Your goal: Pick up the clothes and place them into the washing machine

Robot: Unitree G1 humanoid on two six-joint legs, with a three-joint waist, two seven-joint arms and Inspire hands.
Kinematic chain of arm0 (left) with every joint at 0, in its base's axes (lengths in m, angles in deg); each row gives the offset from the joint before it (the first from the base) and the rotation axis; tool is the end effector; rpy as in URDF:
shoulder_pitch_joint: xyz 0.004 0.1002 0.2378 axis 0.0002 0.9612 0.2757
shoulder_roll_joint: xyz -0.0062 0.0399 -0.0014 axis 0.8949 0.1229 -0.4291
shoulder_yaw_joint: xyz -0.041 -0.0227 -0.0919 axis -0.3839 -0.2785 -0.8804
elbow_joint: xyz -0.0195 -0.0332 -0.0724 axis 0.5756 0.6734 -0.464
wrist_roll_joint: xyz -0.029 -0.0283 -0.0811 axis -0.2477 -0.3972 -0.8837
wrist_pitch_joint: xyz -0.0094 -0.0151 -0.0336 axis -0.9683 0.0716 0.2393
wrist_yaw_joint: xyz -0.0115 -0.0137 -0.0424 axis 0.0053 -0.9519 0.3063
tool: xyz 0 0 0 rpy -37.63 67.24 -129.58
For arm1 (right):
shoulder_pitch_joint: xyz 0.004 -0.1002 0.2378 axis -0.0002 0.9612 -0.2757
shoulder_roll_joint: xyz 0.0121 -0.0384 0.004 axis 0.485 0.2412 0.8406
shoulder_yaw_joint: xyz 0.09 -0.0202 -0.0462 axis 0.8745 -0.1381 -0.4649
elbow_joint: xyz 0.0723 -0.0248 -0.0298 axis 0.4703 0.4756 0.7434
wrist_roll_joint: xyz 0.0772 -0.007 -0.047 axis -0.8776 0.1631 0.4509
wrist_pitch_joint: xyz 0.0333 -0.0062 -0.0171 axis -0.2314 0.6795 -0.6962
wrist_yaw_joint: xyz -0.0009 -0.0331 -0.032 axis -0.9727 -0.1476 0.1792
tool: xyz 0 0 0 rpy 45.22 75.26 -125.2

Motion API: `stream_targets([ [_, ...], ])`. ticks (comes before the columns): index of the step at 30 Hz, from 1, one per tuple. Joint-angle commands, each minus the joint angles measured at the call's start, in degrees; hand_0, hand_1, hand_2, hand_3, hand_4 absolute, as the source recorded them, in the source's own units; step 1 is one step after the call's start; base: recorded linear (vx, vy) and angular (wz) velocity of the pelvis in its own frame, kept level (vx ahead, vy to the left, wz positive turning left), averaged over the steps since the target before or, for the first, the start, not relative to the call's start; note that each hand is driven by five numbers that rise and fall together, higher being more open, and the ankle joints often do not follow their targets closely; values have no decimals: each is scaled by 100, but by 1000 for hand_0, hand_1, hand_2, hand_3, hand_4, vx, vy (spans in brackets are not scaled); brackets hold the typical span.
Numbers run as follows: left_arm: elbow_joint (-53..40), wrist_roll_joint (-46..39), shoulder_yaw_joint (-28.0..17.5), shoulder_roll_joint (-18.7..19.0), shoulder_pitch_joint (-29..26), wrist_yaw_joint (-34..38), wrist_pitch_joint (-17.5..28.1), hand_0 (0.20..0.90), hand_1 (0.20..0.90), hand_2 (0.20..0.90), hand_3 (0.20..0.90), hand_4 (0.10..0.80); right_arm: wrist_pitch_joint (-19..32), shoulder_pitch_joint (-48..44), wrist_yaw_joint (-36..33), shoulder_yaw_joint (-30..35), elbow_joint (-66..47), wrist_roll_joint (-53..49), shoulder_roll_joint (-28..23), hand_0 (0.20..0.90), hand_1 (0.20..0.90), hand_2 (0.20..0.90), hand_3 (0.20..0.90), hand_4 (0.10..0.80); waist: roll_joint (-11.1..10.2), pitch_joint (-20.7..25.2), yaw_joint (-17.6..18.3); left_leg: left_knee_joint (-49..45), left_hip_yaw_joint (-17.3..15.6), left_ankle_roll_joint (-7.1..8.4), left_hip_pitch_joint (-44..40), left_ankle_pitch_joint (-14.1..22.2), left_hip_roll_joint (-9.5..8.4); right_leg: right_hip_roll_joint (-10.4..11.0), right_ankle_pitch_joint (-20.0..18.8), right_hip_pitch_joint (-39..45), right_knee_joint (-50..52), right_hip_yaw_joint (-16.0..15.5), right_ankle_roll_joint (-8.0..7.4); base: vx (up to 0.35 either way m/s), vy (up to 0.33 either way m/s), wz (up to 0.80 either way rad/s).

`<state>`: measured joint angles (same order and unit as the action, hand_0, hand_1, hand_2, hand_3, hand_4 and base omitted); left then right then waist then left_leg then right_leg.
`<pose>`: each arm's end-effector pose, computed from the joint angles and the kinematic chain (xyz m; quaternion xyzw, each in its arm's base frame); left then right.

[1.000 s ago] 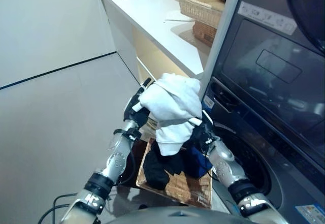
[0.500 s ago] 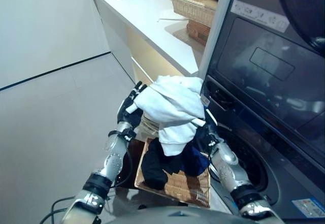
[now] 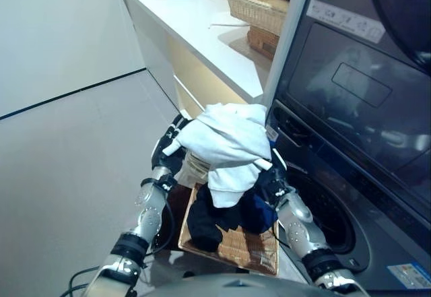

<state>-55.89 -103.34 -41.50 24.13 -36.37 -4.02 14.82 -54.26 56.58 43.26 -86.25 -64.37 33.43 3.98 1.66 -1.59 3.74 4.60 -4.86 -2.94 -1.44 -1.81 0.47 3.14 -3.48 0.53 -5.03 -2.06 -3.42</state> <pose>0.2178 0.1536 0.0085 -0.3309 0.0744 -0.0349 0.9401 0.1952 -0.1729 -0.0063 0.2099 0.0821 0.0665 0.9720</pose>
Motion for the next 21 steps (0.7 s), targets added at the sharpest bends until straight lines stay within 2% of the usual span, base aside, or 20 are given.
stream_targets([
  [1,498,9,-1119,497,-424,-15,1092,900,900,900,900,800,1043,-362,-7,968,-209,-655,-77,200,200,200,200,300,-224,490,-62,-65,18,314,-163,480,-44,146,296,103,15,-191,-212,4,9,4],
  [9,586,500,-868,295,-392,24,1227,900,900,900,900,800,992,-468,124,601,-235,-741,62,200,200,200,200,300,-263,487,-94,-58,34,310,-147,474,-48,141,290,89,8,-194,-201,0,0,0],
  [21,839,1170,-460,220,-212,-127,1296,900,900,900,900,800,1093,-552,103,594,-216,-824,129,200,200,200,200,300,-331,486,-114,-39,36,311,-139,474,-28,125,294,67,3,-173,-193,0,0,0],
])
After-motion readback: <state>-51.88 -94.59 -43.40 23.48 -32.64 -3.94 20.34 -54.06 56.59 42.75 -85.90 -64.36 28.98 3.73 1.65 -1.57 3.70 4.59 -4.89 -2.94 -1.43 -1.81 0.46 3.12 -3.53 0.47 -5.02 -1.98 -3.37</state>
